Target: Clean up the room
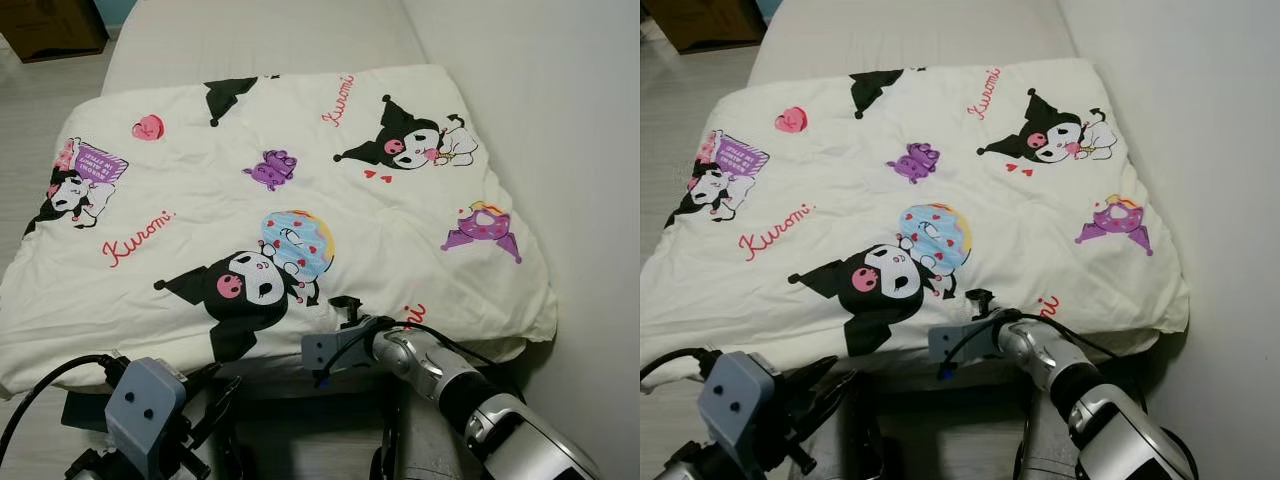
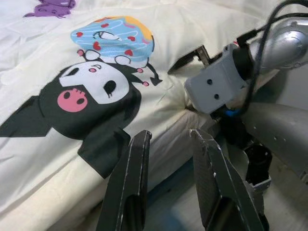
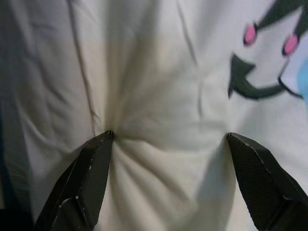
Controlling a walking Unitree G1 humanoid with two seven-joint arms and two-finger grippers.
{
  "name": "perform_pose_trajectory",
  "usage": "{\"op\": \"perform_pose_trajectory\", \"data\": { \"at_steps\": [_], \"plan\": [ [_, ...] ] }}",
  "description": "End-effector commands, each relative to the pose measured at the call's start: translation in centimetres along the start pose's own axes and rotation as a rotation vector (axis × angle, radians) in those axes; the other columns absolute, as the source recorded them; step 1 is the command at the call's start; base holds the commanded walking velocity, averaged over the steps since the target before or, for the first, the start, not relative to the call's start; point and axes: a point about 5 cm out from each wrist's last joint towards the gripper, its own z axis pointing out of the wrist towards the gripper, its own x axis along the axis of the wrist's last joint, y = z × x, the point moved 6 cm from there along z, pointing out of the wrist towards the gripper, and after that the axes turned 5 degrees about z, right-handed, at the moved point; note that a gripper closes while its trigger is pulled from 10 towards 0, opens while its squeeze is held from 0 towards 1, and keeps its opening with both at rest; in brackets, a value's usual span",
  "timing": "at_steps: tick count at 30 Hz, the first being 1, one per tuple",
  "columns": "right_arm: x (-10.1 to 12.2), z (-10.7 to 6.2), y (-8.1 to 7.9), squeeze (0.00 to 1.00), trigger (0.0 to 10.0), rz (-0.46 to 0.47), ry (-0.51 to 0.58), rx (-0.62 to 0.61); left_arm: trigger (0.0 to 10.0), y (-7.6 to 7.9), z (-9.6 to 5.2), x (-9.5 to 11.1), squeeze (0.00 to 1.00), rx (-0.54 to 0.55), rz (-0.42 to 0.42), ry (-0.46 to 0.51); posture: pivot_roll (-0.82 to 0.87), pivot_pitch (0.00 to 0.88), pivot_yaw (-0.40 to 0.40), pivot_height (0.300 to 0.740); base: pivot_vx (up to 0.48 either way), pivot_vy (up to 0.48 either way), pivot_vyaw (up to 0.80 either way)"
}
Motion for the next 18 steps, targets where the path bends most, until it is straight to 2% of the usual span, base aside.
{"op": "perform_pose_trajectory", "data": {
  "at_steps": [1, 3, 4, 9, 18],
  "plan": [
    [-2.7, -0.4, -0.8, 0.0, 10.0, -0.001, -0.102, 0.007, 10.0, 0.9, -0.4, -0.5, 0.0, -0.044, -0.014, -0.028, 0.04, 0.327, 0.02, 0.576, 0.0, 0.0, 0.0],
    [-3.0, -0.5, -0.3, 0.0, 10.0, 0.004, -0.111, -0.009, 10.0, 1.5, -0.5, -0.6, 0.0, -0.072, -0.027, -0.033, 0.04, 0.327, 0.021, 0.576, 0.0, 0.0, 0.0],
    [-3.3, -0.6, 0.5, 0.0, 0.0, 0.014, -0.117, -0.037, 10.0, 2.3, -0.7, -0.9, 0.0, -0.113, -0.04, -0.046, 0.04, 0.326, 0.023, 0.576, 0.0, 0.0, 0.0],
    [-3.5, -0.6, 1.0, 0.0, 0.0, 0.024, -0.118, -0.046, 10.0, 2.6, -0.7, -1.0, 0.0, -0.122, -0.043, -0.049, 0.04, 0.325, 0.024, 0.576, 0.0, 0.0, 0.0],
    [-3.4, -0.6, 0.7, 0.0, 0.0, 0.033, -0.109, -0.031, 10.0, 2.2, -0.5, -0.8, 0.0, -0.108, -0.033, -0.041, 0.04, 0.328, 0.021, 0.576, 0.0, 0.0, 0.0]
  ]
}}
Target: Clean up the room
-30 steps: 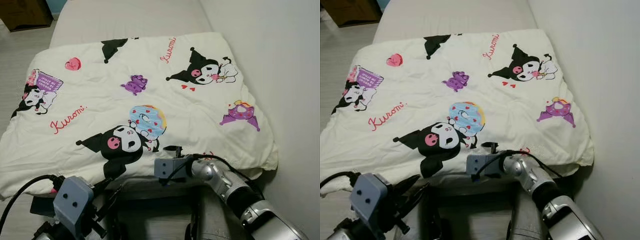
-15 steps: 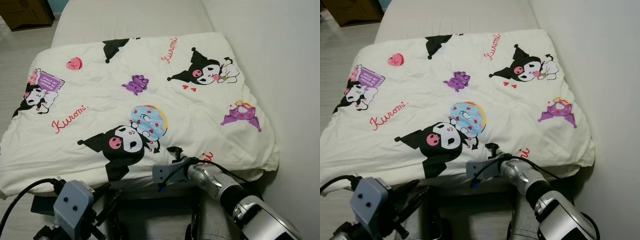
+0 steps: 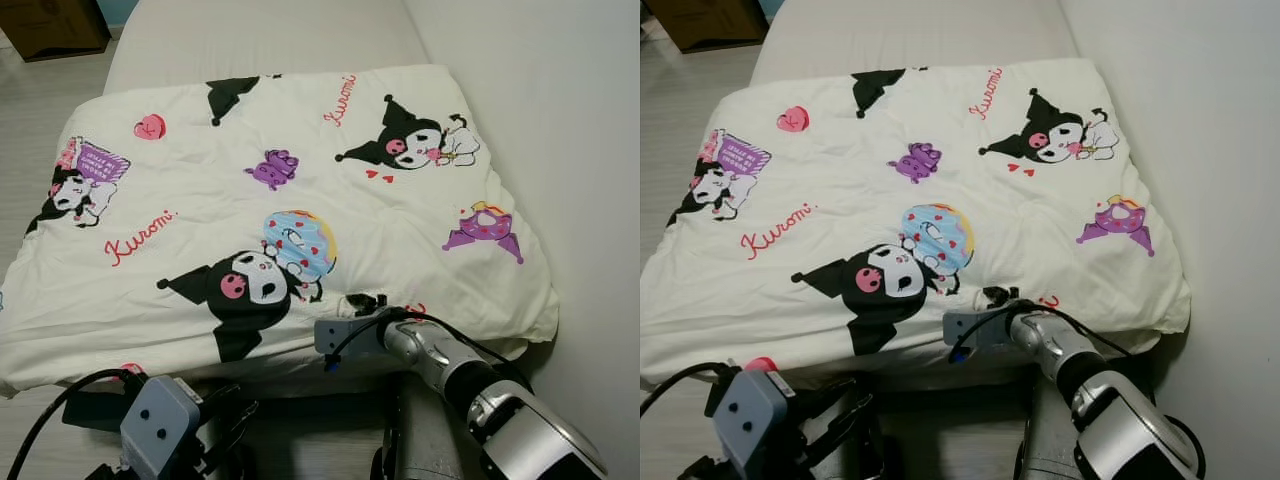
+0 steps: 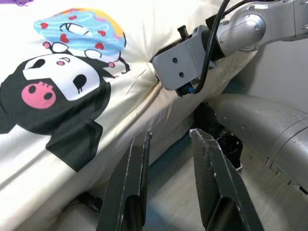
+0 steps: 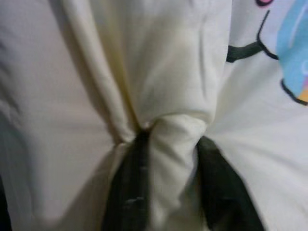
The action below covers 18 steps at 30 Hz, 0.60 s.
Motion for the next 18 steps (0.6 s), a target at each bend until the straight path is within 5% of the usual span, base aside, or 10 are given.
{"op": "perform_pose_trajectory", "data": {
  "at_steps": [1, 11, 15, 18],
  "plan": [
    [-1.4, -0.3, -0.6, 0.0, 0.0, 0.027, -0.041, 0.023, 10.0, 0.3, -0.3, -0.5, 0.0, -0.012, -0.001, -0.033, 0.04, 0.328, 0.023, 0.576, 0.0, 0.0, 0.0],
    [-0.3, -0.3, -1.4, 0.0, 0.0, 0.089, 0.017, 0.118, 10.0, 0.3, -0.4, -0.6, 0.0, -0.018, 0.0, -0.034, 0.03, 0.331, 0.026, 0.576, 0.0, 0.0, 0.0],
    [0.7, -1.7, -5.2, 0.0, 0.0, 0.118, 0.107, 0.453, 10.0, 0.4, -0.4, -0.4, 0.0, -0.025, -0.001, -0.032, 0.03, 0.331, 0.024, 0.576, 0.0, 0.0, 0.0],
    [0.6, -2.4, -6.4, 0.0, 0.0, 0.095, 0.115, 0.545, 10.0, 0.5, -0.4, -0.4, 0.0, -0.027, -0.002, -0.032, 0.03, 0.331, 0.024, 0.576, 0.0, 0.0, 0.0]
  ]
}}
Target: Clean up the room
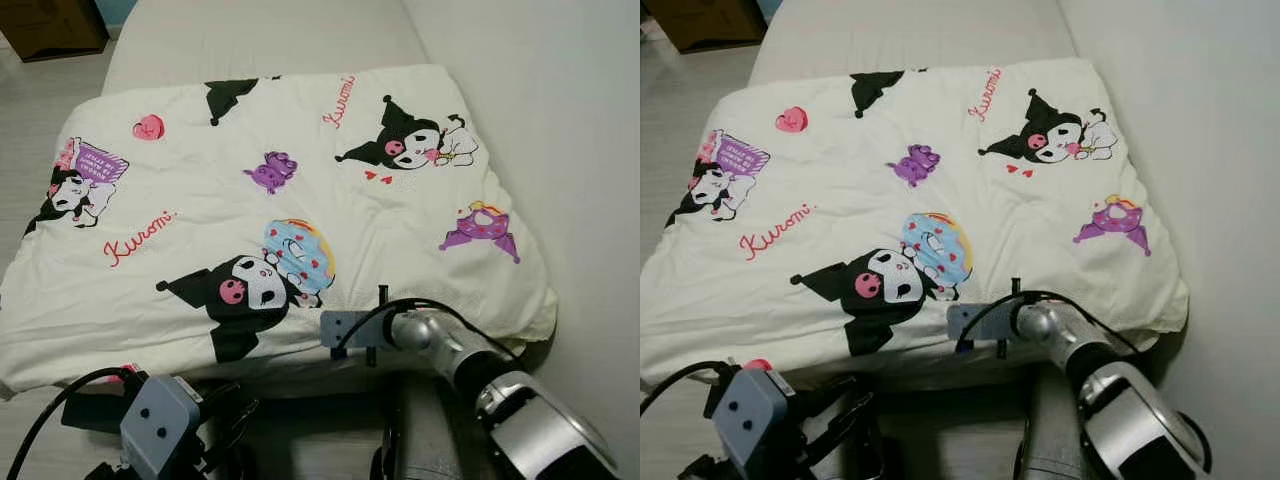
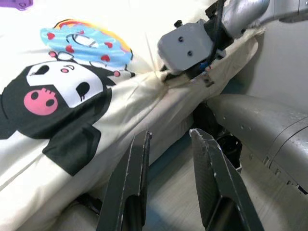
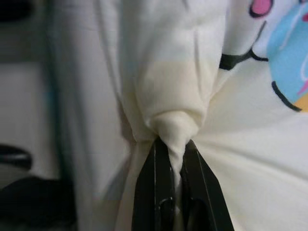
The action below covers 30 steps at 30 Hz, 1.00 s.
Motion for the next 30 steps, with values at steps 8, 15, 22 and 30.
{"op": "perform_pose_trajectory", "data": {
  "at_steps": [8, 15, 22, 30],
  "plan": [
    [-1.3, -0.4, -9.1, 0.0, 0.0, -0.005, -0.004, 0.467, 10.0, 0.7, -0.3, -0.6, 0.0, -0.033, -0.006, -0.035, 0.03, 0.329, 0.025, 0.576, 0.0, 0.0, 0.0],
    [-1.4, -1.1, -11.2, 0.0, 0.0, 0.022, 0.002, 0.6, 10.0, 0.7, -0.3, -0.6, 0.0, -0.036, -0.004, -0.035, 0.03, 0.329, 0.028, 0.576, 0.0, 0.0, 0.0],
    [-1.3, -1.7, -12.2, 0.0, 0.0, 0.024, 0.014, 0.664, 10.0, 0.7, -0.4, -0.7, 0.0, -0.039, -0.004, -0.039, 0.03, 0.327, 0.027, 0.576, 0.0, 0.0, 0.0],
    [0.6, 0.5, -7.3, 1.0, 10.0, 0.017, 0.069, 0.312, 10.0, -0.2, -0.2, -0.8, 0.0, 0.007, 0.025, -0.039, 0.03, 0.321, 0.03, 0.576, 0.0, 0.0, 0.0]
  ]
}}
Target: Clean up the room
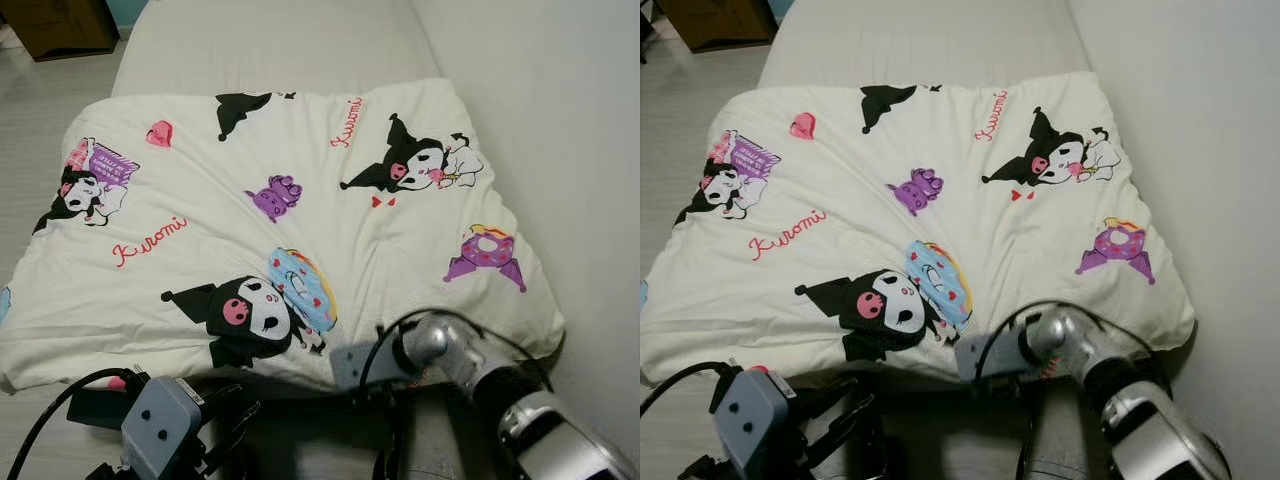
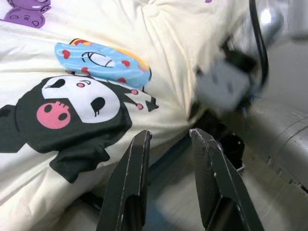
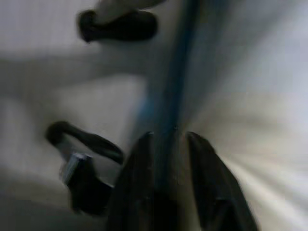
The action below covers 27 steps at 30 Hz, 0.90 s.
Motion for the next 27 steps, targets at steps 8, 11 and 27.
{"op": "perform_pose_trajectory", "data": {
  "at_steps": [8, 11, 27],
  "plan": [
    [3.6, -2.3, 5.4, 0.0, 10.0, 0.125, 0.192, -0.228, 10.0, -0.5, -0.1, -0.6, 0.0, 0.014, 0.022, -0.026, 0.04, 0.308, 0.025, 0.576, 0.0, 0.0, 0.0],
    [5.3, -4.4, 7.2, 0.0, 10.0, 0.25, 0.34, -0.248, 10.0, -0.6, 0.1, -0.5, 0.0, 0.014, 0.023, -0.018, 0.04, 0.296, 0.021, 0.576, 0.0, 0.0, 0.0],
    [10.6, -16.6, 0.5, 0.0, 10.0, 0.404, 0.735, 0.24, 10.0, -1.1, 1.3, -0.2, 0.0, 0.001, 0.022, 0.016, 0.02, 0.251, 0.012, 0.576, 0.0, 0.0, 0.0]
  ]
}}
